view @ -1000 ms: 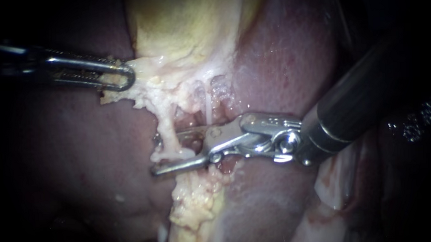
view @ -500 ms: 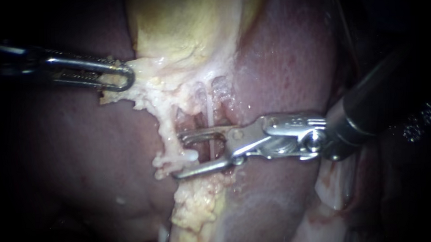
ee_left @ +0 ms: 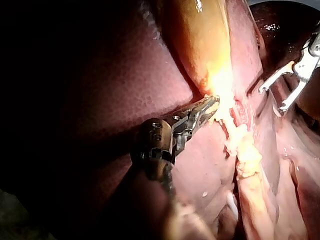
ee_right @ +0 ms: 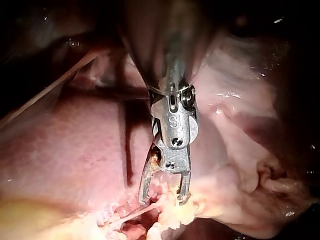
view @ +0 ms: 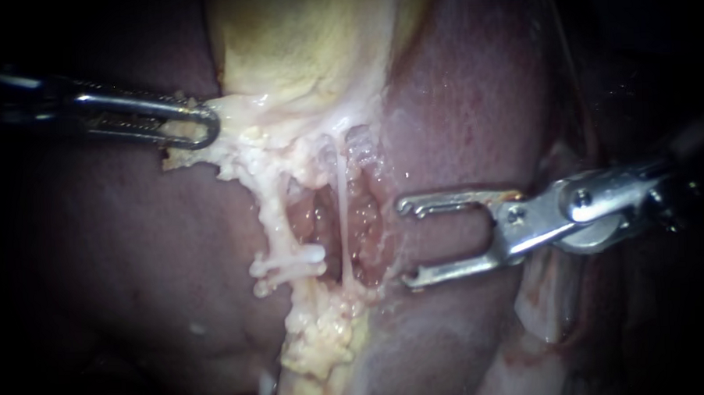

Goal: Going back second clip left tube

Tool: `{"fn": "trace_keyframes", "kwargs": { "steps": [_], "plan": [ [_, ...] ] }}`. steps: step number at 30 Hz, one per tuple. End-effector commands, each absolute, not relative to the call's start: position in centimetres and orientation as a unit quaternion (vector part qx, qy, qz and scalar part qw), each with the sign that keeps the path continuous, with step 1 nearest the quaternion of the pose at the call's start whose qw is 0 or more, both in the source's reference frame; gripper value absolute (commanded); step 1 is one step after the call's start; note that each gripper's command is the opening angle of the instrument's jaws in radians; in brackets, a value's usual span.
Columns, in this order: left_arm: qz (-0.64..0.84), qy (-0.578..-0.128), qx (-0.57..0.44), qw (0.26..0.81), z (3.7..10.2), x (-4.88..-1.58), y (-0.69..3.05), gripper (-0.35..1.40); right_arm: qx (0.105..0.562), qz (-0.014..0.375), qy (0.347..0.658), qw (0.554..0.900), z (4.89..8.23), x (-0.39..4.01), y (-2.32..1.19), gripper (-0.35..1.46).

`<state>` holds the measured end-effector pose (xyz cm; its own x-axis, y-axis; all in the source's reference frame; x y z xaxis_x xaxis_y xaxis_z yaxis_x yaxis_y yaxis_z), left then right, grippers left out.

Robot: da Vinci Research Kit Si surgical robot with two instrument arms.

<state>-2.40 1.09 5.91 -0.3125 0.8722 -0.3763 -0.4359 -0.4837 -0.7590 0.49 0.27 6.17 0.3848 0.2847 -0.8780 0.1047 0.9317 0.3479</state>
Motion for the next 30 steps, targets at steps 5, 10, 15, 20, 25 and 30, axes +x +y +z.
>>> {"fn": "trace_keyframes", "kwargs": {
  "steps": [5, 10, 15, 20, 25, 30],
  "plan": [
    [0.763, -0.272, -0.4, 0.429, 5.91, -2.42, 1.09, -0.35, 0.166, 0.059, 0.548, 0.818, 6.16, 0.4, 0.29, 0.49],
    [0.763, -0.269, -0.4, 0.431, 5.96, -2.5, 1.05, -0.35, 0.164, 0.06, 0.547, 0.819, 6.16, 0.4, 0.29, 0.49],
    [0.764, -0.267, -0.4, 0.43, 6.11, -2.68, 1.0, -0.35, 0.164, 0.06, 0.547, 0.819, 6.16, 0.4, 0.29, 0.5],
    [0.765, -0.272, -0.4, 0.425, 6.28, -2.88, 0.96, -0.35, 0.164, 0.06, 0.547, 0.819, 6.16, 0.4, 0.29, 0.5],
    [0.766, -0.274, -0.399, 0.423, 6.36, -2.92, 0.98, -0.35, 0.164, 0.06, 0.547, 0.819, 6.16, 0.4, 0.29, 0.5],
    [0.766, -0.274, -0.399, 0.423, 6.35, -2.91, 0.98, -0.35, 0.165, 0.06, 0.547, 0.818, 6.15, 0.4, 0.28, 0.5]
  ]
}}
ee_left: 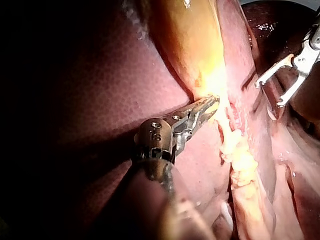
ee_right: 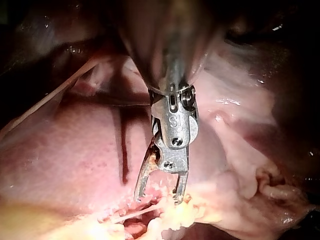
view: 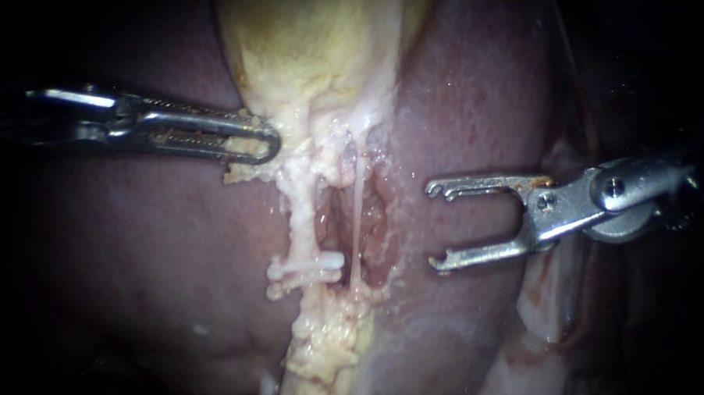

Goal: Going back second clip left tube

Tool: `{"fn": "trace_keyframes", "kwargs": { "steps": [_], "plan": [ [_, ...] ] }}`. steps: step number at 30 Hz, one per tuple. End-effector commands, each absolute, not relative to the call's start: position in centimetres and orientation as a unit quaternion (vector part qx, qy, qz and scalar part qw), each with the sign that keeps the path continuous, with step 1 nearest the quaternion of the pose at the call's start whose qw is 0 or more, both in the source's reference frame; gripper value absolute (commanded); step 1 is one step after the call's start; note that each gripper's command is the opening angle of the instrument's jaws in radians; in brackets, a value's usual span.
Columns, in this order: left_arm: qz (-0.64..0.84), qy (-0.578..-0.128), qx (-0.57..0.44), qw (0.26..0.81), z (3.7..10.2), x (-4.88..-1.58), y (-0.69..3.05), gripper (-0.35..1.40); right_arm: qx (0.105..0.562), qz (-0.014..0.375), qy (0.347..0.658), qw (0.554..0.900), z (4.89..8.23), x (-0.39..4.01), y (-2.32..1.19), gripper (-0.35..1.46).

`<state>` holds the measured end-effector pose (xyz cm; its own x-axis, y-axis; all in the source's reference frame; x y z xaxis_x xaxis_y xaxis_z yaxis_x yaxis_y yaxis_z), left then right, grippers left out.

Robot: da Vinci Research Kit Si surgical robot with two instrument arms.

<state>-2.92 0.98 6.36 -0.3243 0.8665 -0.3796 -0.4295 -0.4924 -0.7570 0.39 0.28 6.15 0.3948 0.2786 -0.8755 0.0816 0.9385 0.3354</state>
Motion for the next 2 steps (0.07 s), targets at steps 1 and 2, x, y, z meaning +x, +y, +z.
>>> {"fn": "trace_keyframes", "kwargs": {
  "steps": [1, 2],
  "plan": [
    [0.766, -0.274, -0.399, 0.423, 6.35, -2.91, 0.98, -0.35, 0.165, 0.06, 0.547, 0.818, 6.15, 0.4, 0.28, 0.5],
    [0.766, -0.274, -0.399, 0.423, 6.35, -2.91, 0.98, -0.35, 0.167, 0.059, 0.548, 0.817, 6.14, 0.4, 0.28, 0.5]
  ]
}}
